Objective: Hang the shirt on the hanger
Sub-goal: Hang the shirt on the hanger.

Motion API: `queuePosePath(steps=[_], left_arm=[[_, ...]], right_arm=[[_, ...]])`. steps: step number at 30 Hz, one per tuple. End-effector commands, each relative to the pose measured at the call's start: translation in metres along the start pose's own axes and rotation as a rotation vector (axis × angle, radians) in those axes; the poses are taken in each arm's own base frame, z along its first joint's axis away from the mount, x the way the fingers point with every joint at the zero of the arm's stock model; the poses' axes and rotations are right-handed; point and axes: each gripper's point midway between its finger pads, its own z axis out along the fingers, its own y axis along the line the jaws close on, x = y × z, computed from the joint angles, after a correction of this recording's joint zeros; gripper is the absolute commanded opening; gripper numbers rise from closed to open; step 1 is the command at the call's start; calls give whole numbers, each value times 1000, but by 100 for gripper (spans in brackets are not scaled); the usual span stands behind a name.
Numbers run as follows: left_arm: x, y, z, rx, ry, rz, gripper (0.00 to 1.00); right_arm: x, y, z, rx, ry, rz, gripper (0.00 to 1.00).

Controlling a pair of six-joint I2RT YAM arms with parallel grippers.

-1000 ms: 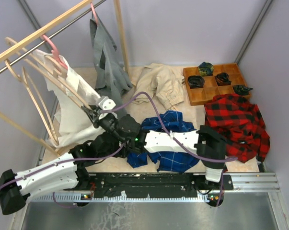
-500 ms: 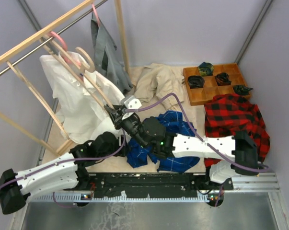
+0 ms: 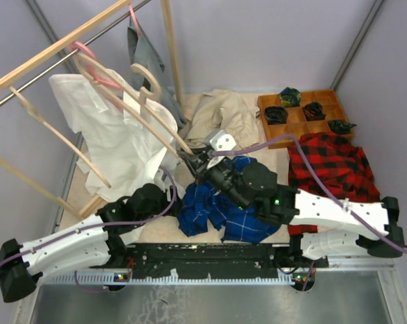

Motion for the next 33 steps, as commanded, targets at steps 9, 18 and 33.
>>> queuePosePath(steps=[9,18,33], left_arm=[[-42,-13,-6,38,-143,20,78],[-41,-38,4,144,-117,97,80],[-47,-70,6,250,-58,168,84]], right_arm=[[-55,-64,-82,112,-59,136,0],[-36,-142,-146,466,58,208,0],[32,-195,-122,509,454,172,0]])
